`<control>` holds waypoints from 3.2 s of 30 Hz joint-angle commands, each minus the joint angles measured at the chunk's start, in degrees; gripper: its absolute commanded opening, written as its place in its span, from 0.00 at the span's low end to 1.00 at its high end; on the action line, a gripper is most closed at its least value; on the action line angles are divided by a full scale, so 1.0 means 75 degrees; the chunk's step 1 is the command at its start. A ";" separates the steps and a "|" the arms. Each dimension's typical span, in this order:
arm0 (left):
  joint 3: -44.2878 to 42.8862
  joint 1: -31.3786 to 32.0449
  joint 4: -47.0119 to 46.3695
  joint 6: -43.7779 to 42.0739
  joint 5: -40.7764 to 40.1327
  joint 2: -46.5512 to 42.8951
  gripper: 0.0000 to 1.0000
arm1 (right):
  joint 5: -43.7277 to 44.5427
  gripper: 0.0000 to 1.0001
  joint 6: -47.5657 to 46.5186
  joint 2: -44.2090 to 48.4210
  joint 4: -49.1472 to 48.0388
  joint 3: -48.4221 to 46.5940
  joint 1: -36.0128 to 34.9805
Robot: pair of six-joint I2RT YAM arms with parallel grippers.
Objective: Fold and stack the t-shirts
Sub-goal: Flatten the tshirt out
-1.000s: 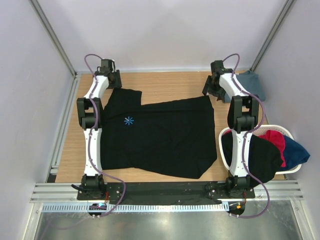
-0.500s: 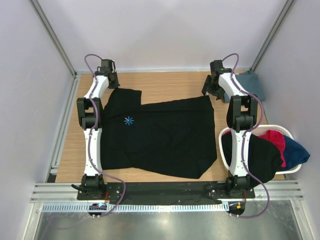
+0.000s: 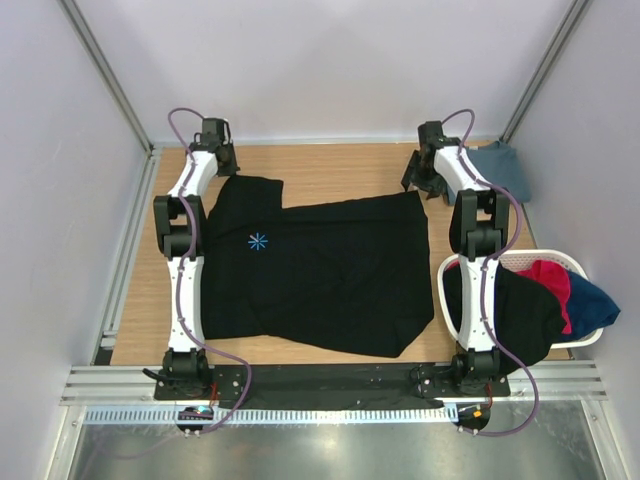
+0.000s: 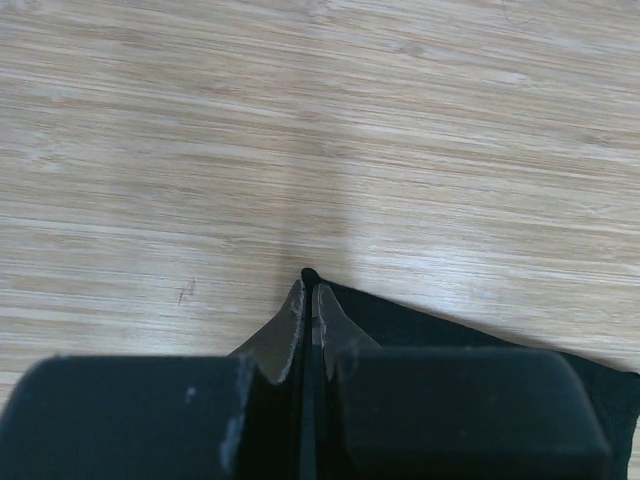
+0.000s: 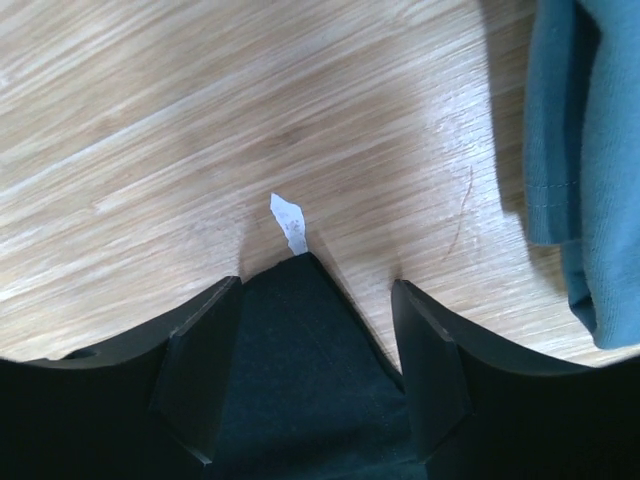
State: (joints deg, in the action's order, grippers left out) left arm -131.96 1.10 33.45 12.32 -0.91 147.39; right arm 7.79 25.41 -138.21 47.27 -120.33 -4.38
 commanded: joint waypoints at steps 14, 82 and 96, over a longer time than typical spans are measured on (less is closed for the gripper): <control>-0.0100 0.0017 -0.0347 -0.0083 0.0283 -0.0726 0.00 | 0.0285 0.01 0.0175 -0.0040 -0.0302 0.0049 -0.0060; -0.0663 0.0064 -0.3101 -0.1793 0.1223 -1.1836 0.00 | -0.0769 0.01 -0.2825 1.1151 -0.2212 0.0633 -0.0095; 0.0576 0.1233 -0.3372 -0.3219 0.0919 -0.9997 0.00 | 0.0460 0.01 -0.3036 1.0437 -0.2972 0.3068 -0.0107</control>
State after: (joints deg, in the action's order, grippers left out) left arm -133.01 7.42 6.39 -4.51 9.67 65.89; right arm 5.96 4.16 -56.86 27.90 -103.61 -5.15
